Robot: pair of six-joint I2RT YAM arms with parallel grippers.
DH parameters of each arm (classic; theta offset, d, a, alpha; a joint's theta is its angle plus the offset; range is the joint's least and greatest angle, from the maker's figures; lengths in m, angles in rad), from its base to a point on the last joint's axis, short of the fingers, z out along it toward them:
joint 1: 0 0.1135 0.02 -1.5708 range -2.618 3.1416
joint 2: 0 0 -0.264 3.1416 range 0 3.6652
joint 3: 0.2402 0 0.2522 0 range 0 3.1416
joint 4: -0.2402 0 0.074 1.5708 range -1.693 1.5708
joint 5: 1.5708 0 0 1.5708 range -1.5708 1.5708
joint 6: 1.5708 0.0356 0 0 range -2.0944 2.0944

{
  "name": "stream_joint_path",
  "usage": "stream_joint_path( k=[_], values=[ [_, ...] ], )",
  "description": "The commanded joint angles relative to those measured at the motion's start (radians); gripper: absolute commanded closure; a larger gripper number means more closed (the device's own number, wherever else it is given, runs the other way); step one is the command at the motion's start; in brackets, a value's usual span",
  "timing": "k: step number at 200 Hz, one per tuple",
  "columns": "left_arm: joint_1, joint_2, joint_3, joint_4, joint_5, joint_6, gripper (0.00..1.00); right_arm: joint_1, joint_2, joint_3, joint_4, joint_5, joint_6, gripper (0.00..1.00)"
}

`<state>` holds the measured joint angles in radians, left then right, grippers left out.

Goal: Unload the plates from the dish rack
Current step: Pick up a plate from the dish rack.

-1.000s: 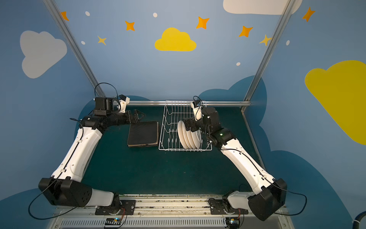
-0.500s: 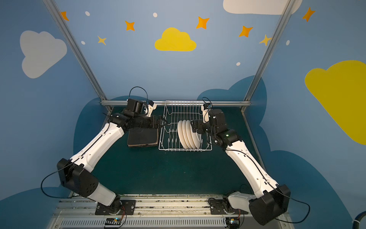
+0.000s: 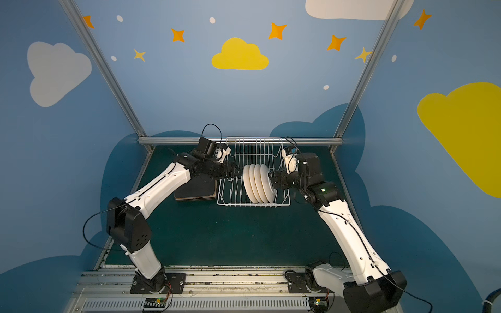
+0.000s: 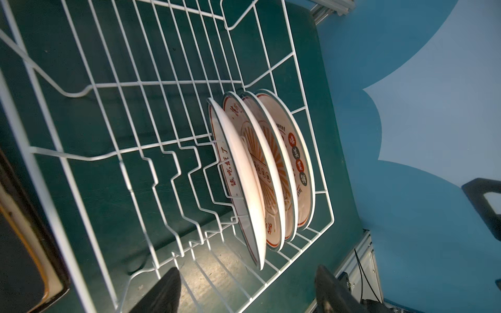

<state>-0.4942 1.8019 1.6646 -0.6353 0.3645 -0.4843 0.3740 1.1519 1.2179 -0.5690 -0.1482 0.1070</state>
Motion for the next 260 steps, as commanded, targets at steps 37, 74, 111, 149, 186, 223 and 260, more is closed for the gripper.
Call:
stream_joint_path(
  k=[37,74,111,149,186,223,260],
  values=[
    [-0.021,0.087,0.078,-0.063,0.016,-0.042,0.33,-0.014,-0.049,-0.078,-0.021,-0.050,0.009,0.10],
    [-0.024,0.115,0.083,-0.074,0.009,-0.043,0.41,-0.021,-0.050,-0.083,-0.015,-0.035,0.005,0.10],
    [-0.024,0.152,0.104,-0.067,0.019,-0.057,0.48,-0.027,-0.044,-0.084,0.005,-0.024,0.017,0.10],
    [-0.025,0.188,0.134,-0.051,0.029,-0.077,0.52,-0.032,-0.046,-0.093,0.032,-0.016,0.027,0.10],
    [-0.026,0.220,0.170,-0.065,0.028,-0.062,0.58,-0.033,-0.047,-0.099,0.041,-0.019,0.035,0.10],
    [-0.025,0.238,0.182,-0.068,0.034,-0.062,0.61,-0.033,-0.063,-0.127,0.081,-0.017,0.047,0.10],
    [-0.028,0.246,0.180,-0.047,0.031,-0.081,0.66,-0.034,-0.063,-0.124,0.072,-0.016,0.038,0.10]
  ],
)
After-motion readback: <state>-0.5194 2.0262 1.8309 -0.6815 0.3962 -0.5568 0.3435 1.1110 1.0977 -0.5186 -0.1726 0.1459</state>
